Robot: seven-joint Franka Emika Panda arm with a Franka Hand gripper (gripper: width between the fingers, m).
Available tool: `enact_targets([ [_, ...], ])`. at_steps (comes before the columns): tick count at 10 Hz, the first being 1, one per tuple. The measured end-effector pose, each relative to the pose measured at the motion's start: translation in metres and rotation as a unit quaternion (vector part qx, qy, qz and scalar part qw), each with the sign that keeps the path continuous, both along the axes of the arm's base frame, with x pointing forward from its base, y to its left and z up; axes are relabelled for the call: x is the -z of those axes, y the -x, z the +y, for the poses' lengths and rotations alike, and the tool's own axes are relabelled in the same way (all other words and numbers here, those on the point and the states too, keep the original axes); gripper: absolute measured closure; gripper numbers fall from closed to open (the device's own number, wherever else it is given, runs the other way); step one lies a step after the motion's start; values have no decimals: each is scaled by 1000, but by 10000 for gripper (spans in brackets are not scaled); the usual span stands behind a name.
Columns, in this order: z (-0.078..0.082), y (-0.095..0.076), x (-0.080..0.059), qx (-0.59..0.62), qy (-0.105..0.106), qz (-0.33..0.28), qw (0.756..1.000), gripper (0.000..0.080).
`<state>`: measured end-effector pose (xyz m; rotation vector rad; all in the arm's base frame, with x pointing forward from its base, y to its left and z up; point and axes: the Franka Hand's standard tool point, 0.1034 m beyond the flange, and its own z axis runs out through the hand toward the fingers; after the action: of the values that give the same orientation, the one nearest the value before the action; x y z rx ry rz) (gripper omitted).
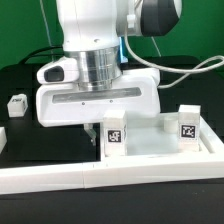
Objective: Assemble square table
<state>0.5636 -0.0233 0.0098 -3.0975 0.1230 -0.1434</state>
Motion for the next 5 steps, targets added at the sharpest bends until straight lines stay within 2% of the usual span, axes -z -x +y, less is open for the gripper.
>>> enact_targets([
  [3,0,0,0,0,0,0,1000,742],
  [5,-6,2,-3,-78,7,-1,997,742],
])
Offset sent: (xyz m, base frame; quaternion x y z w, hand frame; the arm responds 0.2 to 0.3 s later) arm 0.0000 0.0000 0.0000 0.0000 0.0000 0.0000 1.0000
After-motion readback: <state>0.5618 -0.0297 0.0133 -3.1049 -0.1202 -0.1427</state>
